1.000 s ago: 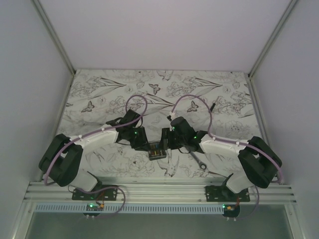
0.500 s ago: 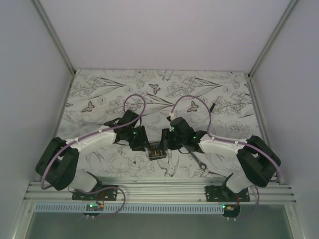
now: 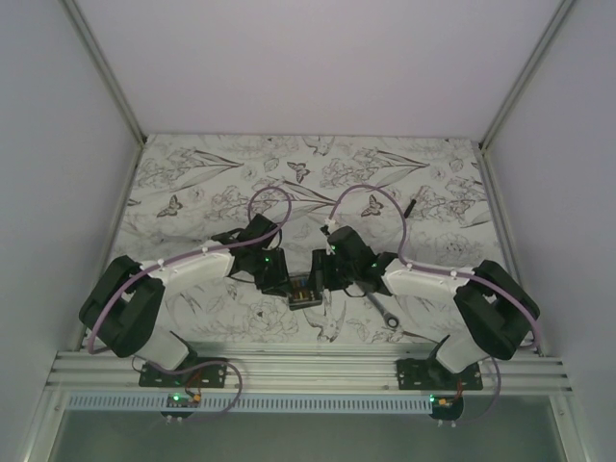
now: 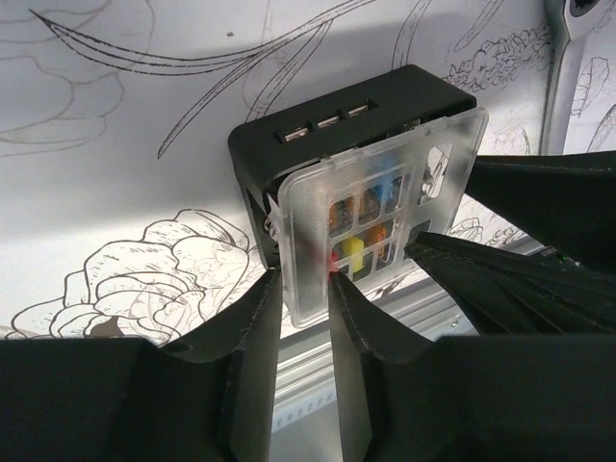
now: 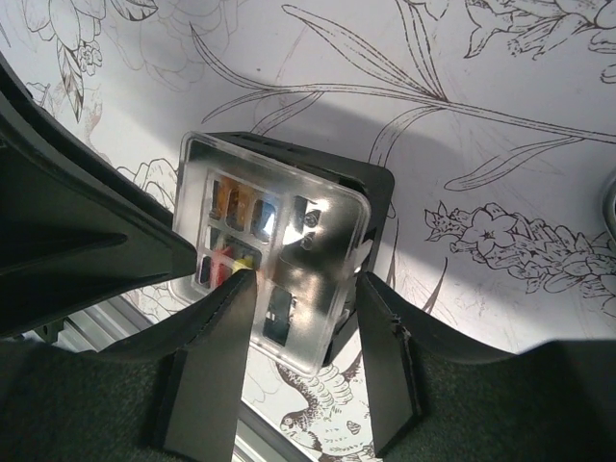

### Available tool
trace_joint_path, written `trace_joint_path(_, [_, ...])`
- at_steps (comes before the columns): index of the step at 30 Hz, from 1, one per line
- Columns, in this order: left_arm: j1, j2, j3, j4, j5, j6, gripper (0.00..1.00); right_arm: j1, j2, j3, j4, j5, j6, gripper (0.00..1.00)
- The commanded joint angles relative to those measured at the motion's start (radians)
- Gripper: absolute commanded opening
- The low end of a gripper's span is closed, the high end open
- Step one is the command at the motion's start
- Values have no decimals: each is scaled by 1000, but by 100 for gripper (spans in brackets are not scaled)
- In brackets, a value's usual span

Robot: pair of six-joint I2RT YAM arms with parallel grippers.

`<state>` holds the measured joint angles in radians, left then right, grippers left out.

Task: Snap on the fuse box
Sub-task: Close the fuse box cover on the fuse box base.

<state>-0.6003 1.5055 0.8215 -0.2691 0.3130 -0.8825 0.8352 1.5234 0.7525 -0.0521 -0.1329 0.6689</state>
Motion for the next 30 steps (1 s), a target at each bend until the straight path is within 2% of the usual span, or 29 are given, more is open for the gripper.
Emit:
trace_joint_path(1, [-10,5,26,-28,9,-6,28,-3,9,46,15,-22,6,51])
trace_joint_path(7, [-22,-6,35,-28,13,-17,25,3,1,64,7,-27,6,51])
trace_joint_path(30, [-36,-16,41,-28,9,-37,25,16,2,74,-28,-7,8,51])
